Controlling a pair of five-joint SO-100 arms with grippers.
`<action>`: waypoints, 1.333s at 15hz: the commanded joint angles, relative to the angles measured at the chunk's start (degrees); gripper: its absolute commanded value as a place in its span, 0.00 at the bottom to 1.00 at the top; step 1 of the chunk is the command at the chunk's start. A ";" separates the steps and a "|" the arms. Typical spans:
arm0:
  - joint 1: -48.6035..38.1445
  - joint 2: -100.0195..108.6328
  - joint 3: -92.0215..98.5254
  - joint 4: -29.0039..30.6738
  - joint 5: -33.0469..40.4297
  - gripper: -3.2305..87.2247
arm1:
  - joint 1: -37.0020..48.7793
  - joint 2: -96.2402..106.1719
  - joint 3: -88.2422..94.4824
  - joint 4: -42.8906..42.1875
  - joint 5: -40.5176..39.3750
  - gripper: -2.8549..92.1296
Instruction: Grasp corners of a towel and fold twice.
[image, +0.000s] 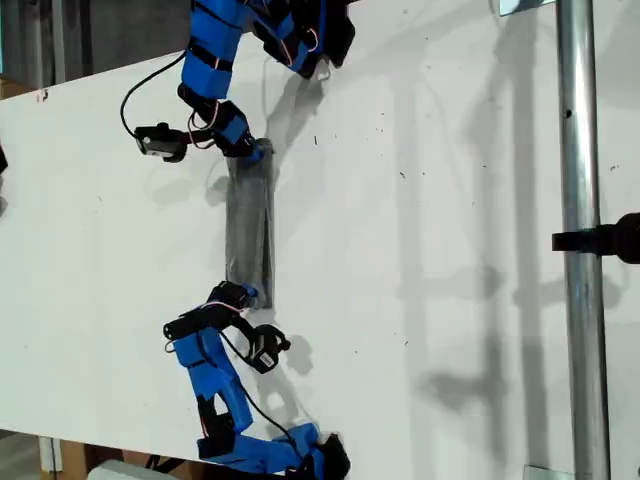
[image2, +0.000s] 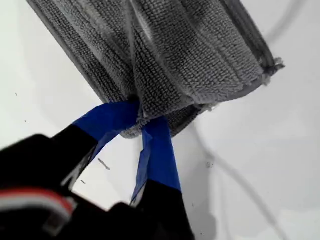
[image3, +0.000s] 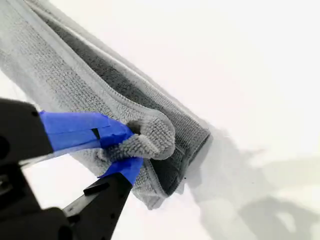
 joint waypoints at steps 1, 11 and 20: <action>-1.49 0.00 -1.93 4.13 -2.81 0.15 | 3.52 1.58 0.62 -0.62 0.44 0.11; -0.53 43.42 28.74 0.09 -3.08 0.43 | 19.86 37.97 9.67 11.07 6.15 0.39; 9.40 120.15 93.69 -18.72 -13.10 0.15 | 19.07 33.93 18.28 2.46 13.45 0.43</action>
